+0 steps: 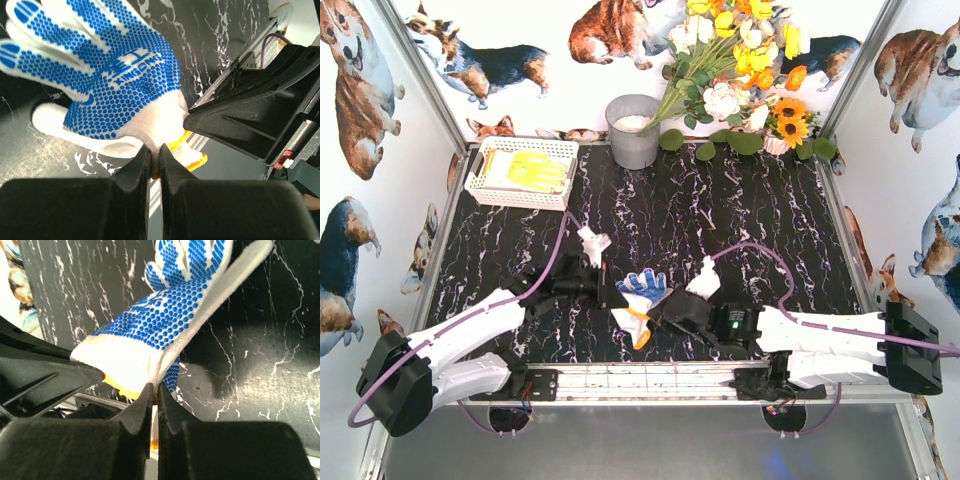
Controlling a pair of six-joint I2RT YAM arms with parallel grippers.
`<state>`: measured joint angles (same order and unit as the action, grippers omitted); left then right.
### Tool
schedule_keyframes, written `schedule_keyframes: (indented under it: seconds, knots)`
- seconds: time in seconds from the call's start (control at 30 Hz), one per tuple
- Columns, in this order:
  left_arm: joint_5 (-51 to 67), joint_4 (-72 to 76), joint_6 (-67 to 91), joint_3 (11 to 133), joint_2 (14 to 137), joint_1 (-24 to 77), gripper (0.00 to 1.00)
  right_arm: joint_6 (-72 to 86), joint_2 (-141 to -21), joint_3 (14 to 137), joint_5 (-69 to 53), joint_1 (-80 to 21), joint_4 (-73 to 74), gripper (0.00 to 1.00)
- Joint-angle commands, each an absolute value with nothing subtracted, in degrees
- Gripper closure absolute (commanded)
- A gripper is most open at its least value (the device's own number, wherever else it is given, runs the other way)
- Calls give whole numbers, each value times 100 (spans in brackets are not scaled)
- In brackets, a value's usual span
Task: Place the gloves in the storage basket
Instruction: Pair the glove with the glove.
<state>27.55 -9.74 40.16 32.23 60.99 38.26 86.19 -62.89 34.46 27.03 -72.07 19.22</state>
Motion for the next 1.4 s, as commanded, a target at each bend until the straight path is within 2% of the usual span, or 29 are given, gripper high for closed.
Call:
schedule_keyframes:
  seconds: [0.0, 0.2, 0.23, 0.3, 0.4, 0.57, 0.77, 1.07, 1.37]
  knots:
    - [2769, -1161, 3801, 3686, 6274, 3724, 100, 8227, -6126, 3880, 2996, -7094, 2571, 100]
    - [2804, -1051, 3815, 3443, 6281, 3726, 100, 8491, -6276, 3810, 2804, -7090, 3066, 100]
    - [2923, -987, 3830, 3346, 6310, 3727, 100, 8554, -6321, 3778, 2714, -7085, 3118, 98]
    - [3106, -890, 3886, 3119, 6303, 3723, 100, 8589, -6371, 3741, 2381, -7092, 3214, 87]
    - [3172, -717, 4067, 2718, 6017, 3722, 100, 8604, -6658, 3771, 2153, -7231, 3354, 80]
    - [3250, -670, 4082, 2654, 6000, 3723, 100, 8303, -6760, 3924, 2305, -7260, 3003, 72]
    - [3102, -564, 4192, 2664, 5981, 3727, 100, 8216, -6881, 3959, 2318, -7260, 2691, 70]
    - [3013, -140, 4670, 2595, 5819, 3718, 100, 8003, -6248, 3129, 2200, -7261, 895, 64]
    - [3074, 441, 5586, 2549, 5304, 3447, 100, 7896, -5107, 2790, 2697, -7261, 569, 55]
